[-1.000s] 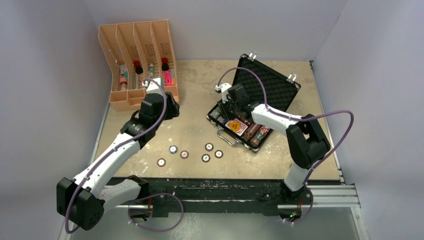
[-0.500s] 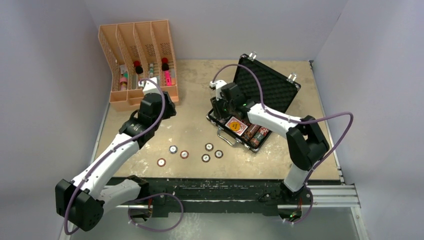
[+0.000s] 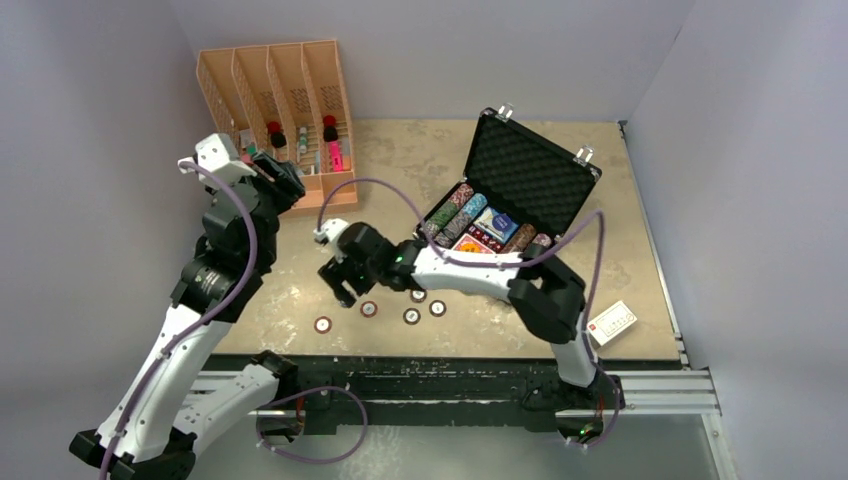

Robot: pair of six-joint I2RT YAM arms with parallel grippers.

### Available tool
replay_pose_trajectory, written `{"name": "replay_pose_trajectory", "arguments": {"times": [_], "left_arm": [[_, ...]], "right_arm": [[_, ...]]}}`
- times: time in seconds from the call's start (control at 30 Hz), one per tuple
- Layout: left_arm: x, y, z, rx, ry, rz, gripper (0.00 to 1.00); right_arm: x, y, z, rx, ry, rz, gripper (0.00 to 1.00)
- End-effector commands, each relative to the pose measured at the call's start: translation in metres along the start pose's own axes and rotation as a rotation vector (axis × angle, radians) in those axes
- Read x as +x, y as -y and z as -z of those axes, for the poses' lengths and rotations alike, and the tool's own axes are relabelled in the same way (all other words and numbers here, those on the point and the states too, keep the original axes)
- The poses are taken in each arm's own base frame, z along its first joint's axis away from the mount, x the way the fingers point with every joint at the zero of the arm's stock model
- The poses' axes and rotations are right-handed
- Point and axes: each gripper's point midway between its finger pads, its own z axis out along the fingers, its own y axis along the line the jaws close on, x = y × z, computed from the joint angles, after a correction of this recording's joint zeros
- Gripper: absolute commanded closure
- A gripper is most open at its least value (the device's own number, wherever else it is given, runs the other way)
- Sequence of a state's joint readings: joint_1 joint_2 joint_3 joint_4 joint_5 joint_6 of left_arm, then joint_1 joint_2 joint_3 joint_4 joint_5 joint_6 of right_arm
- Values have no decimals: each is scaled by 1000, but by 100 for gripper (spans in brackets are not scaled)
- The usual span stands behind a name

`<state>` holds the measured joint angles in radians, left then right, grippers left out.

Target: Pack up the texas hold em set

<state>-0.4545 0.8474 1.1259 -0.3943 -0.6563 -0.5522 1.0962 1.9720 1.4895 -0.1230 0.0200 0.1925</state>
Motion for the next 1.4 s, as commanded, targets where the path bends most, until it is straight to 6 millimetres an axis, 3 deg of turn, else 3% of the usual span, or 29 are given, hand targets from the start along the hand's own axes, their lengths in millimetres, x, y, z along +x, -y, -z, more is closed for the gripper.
{"name": "replay_pose_trajectory", "arguments": {"times": [0.0,0.23,0.63,0.97,1.17,1.37], "left_arm": [[-4,-6,3,-32,-6,-34,41],[7,-5,2,-20,-36,-21,39],[22,-4,-2,-14,-71,-17,39],[24,-4,-4,-20,-73,-20,38],[26,-5,-4,-22,-80,-23,36],[29,-6,-5,-25,-84,-24,36]], "right_arm": [[-12,-20,-11,2,-8,54,21],[8,-24,-39,62,-77,66,21],[27,-17,-59,109,-147,63,43],[35,-17,-57,118,-179,24,65],[16,-16,-46,113,-107,-3,61],[25,-12,-53,126,-148,46,48]]}}
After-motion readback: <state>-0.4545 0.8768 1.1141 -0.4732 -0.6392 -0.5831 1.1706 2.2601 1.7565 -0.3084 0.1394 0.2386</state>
